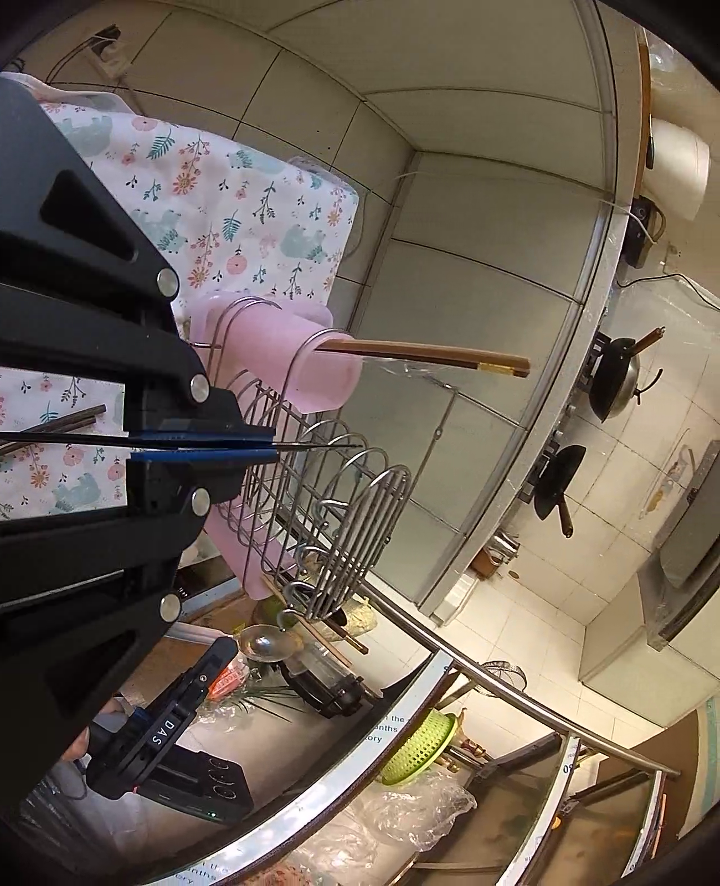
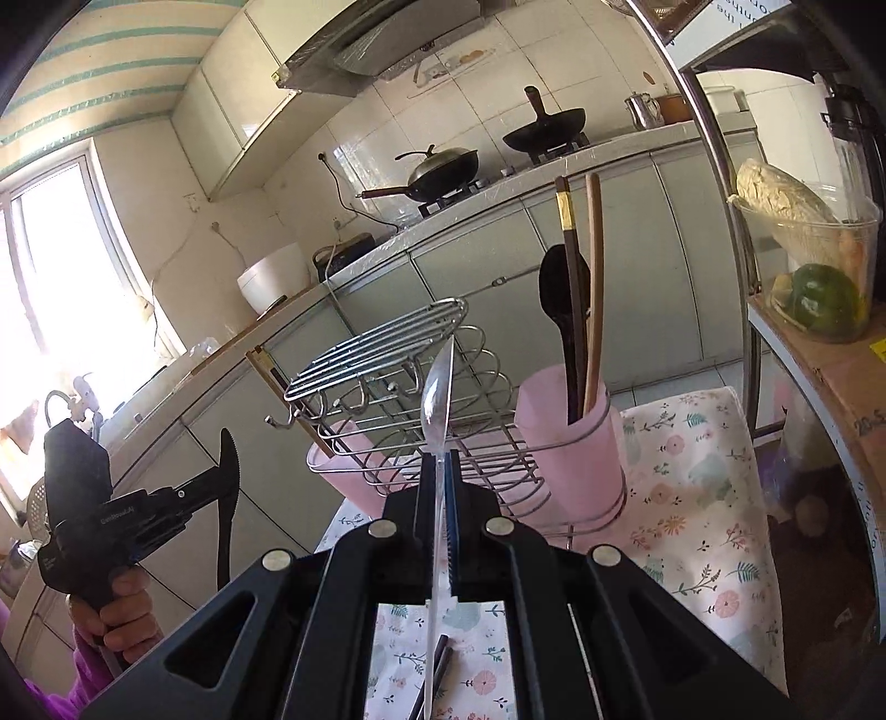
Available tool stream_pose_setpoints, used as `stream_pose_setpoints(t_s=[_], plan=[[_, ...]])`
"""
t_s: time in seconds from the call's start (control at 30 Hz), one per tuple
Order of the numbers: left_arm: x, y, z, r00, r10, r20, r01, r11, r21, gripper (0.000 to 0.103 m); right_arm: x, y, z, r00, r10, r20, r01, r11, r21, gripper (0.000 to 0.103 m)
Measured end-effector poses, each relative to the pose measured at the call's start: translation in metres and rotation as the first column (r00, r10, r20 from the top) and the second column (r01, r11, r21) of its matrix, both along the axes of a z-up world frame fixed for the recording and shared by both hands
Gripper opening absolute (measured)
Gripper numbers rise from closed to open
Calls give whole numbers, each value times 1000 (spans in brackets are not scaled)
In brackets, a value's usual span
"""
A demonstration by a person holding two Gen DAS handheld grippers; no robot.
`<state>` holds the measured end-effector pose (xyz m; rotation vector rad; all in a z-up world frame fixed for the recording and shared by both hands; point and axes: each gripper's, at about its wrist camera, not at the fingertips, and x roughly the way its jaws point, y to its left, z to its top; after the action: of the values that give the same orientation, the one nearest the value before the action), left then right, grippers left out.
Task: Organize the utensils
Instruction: 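Lift the spoon with the right gripper while the left gripper lifts the knife toward the pink cup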
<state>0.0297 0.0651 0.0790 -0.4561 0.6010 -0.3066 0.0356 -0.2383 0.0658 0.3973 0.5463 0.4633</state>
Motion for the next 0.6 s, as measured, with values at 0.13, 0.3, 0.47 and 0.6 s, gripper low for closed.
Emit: stream_pose_setpoints(t_s=[0.13, 0.3, 0.47, 0.6], plan=[[0, 2, 6, 1000, 6, 23, -6, 1000, -9, 1, -1, 1, 7, 1000, -5, 27, 5, 1000, -7, 3], [0, 3, 13, 999, 14, 48, -13, 1000, -19, 1, -2, 0, 16, 997, -21, 69, 23, 1000, -19, 3], [0, 5, 19, 997, 27, 76, -25, 999, -27, 1, -2, -4, 28, 993, -43, 108, 45, 999, -12, 3], [-1, 6, 26, 994, 40, 105, -38, 999, -22, 1, -2, -8, 39, 986, -63, 155, 66, 998, -15, 3]])
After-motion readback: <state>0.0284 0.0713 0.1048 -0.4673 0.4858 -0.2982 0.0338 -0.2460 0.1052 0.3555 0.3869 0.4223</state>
